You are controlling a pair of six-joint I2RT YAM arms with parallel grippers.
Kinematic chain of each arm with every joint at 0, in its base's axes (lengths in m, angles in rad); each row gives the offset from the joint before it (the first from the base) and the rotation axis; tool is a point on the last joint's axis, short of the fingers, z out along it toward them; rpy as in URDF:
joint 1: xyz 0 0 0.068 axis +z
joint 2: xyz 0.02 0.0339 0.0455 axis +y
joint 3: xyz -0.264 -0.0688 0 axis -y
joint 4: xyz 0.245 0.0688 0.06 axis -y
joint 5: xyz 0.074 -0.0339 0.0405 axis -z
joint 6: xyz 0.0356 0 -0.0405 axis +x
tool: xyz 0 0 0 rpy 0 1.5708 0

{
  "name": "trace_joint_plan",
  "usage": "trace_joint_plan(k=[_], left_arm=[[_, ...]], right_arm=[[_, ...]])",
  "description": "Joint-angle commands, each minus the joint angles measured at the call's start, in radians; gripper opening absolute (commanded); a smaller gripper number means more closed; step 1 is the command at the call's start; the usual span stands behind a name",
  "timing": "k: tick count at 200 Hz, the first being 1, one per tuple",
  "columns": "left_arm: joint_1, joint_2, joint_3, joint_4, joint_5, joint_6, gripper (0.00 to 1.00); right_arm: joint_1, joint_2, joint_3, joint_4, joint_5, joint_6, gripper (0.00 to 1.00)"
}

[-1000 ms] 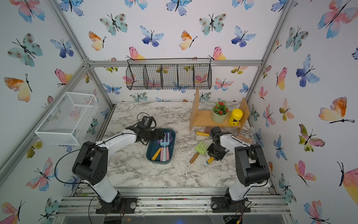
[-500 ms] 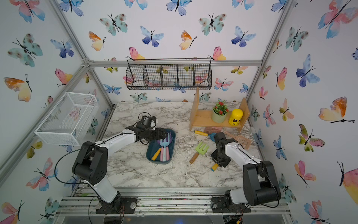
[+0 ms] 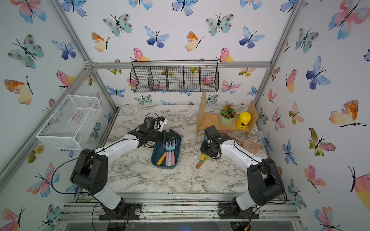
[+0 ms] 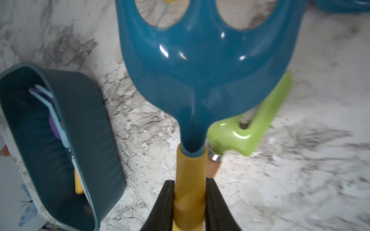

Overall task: Put the rake into the storage box
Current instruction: Pick up the rake at the center of the board.

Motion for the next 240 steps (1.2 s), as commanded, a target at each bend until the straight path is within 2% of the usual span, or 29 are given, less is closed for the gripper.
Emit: trace_joint_plan(k=[1, 105, 137, 152, 185, 206, 213, 230, 240], left_arm=[[-0.007, -0.017, 0.02, 0.018, 0.048, -0.004, 0.99], [-0.01, 0.021, 0.03, 0.02, 0.029, -0.018, 0.98], [-0.01, 0.027, 0.035, 0.035, 0.028, -0.029, 0.95], [-0.01, 0.029, 0.036, 0.038, 0.021, -0.031, 0.81], [-0.01, 0.03, 0.031, 0.043, 0.01, -0.038, 0.28], [-0.009, 0.019, 0.021, 0.045, -0.004, -0.04, 0.04], [-0.009, 0.014, 0.018, 0.044, -0.01, -0.038, 0.0], [-0.009, 0.001, 0.014, 0.032, -0.04, -0.033, 0.0], [-0.009, -0.005, 0.015, 0.015, -0.055, -0.024, 0.0]], right_arm=[[0.063, 0.068, 0.081, 0.025, -0.04, -0.11, 0.0], [0.178, 0.199, 0.279, 0.114, -0.261, -0.27, 0.0], [0.212, 0.233, 0.342, 0.095, -0.283, -0.307, 0.0], [0.219, 0.236, 0.356, 0.089, -0.285, -0.314, 0.01], [0.22, 0.233, 0.361, 0.085, -0.289, -0.319, 0.01], [0.222, 0.234, 0.359, 0.083, -0.282, -0.315, 0.01], [0.222, 0.234, 0.359, 0.082, -0.277, -0.313, 0.01], [0.222, 0.229, 0.355, 0.087, -0.272, -0.311, 0.02], [0.222, 0.223, 0.35, 0.092, -0.265, -0.305, 0.06]])
